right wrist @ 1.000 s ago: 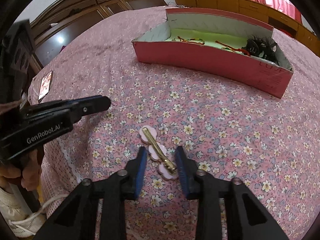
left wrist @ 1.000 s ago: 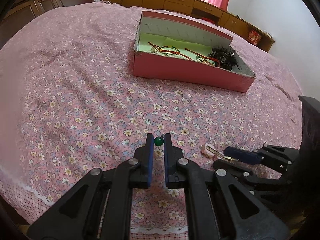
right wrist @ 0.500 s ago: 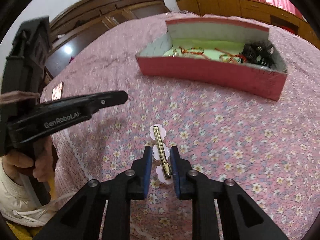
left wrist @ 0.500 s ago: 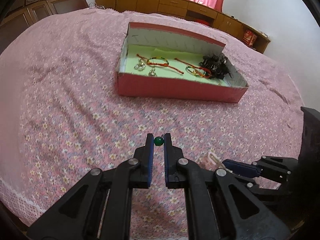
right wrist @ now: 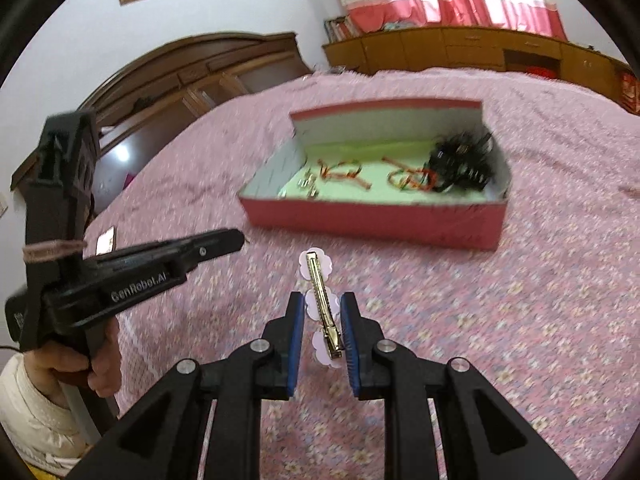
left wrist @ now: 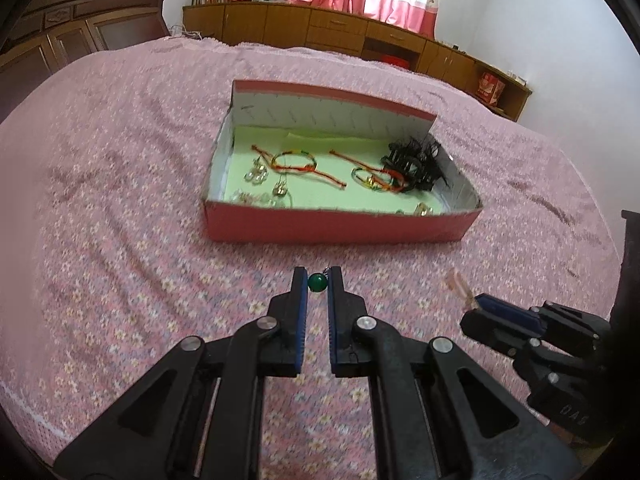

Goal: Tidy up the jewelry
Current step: 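Carry the green pendant and pink hair clip into the shoebox with both tools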

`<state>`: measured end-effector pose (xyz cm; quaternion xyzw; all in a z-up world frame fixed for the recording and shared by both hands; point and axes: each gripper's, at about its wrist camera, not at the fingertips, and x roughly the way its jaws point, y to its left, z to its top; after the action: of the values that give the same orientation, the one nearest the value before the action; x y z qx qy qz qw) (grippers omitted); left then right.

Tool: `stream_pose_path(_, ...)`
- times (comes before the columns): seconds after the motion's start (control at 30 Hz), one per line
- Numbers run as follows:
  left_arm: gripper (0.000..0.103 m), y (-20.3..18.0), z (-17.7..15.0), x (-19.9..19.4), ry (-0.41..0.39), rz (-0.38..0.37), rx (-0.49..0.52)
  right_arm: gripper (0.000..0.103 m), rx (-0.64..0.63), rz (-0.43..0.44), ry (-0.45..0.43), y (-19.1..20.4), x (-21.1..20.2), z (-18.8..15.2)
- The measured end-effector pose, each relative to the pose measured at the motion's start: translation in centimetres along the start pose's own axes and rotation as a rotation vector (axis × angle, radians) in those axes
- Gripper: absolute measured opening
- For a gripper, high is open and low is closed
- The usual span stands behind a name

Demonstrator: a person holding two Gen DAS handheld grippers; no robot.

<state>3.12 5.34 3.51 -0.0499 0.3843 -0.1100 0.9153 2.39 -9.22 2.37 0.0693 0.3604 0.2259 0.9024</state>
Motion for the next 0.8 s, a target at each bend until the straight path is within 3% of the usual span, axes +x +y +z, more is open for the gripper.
stream_pose_path(0.37, 0.001, -0.7, 3.0, 0.6, -0.111, -0.006, 0.009, 0.02, 0.021, -0.043, -0.14, -1.2, -0.3, 3.7)
stream_pose_path(0.8, 0.001, -1.4, 6.0, 2.5, -0.289, 0.01, 0.037, 0.02, 0.029, -0.132, -0.273, -2.9, 2.4, 7.1)
